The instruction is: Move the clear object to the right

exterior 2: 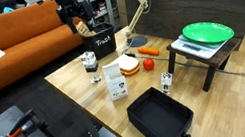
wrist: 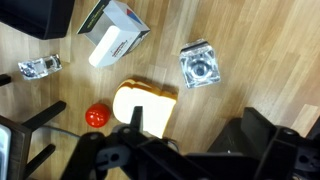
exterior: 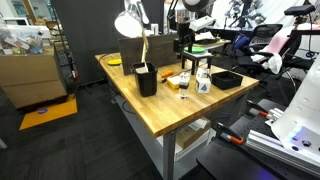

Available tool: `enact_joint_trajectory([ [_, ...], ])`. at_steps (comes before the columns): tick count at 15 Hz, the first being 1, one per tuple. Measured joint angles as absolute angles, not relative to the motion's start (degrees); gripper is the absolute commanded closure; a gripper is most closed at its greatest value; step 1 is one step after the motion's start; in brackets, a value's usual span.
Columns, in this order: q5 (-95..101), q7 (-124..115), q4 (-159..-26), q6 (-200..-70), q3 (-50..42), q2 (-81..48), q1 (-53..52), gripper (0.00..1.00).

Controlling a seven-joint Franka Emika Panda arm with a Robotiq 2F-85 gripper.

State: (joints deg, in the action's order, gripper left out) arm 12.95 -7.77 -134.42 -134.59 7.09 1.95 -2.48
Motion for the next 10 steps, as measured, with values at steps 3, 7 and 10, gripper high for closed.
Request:
enact_joint_trajectory([
  [3, 12.49, -7.62, -134.61, -134.55, 7.08, 1.78, -2.70, 0.00],
  [7, 12.75, -7.55, -135.30, -134.50, 7.08, 0.27, -3.52, 0.00],
  [10, 12.87, -7.55, -135.36, -134.58, 7.08, -1.26, -3.76, 0.00],
])
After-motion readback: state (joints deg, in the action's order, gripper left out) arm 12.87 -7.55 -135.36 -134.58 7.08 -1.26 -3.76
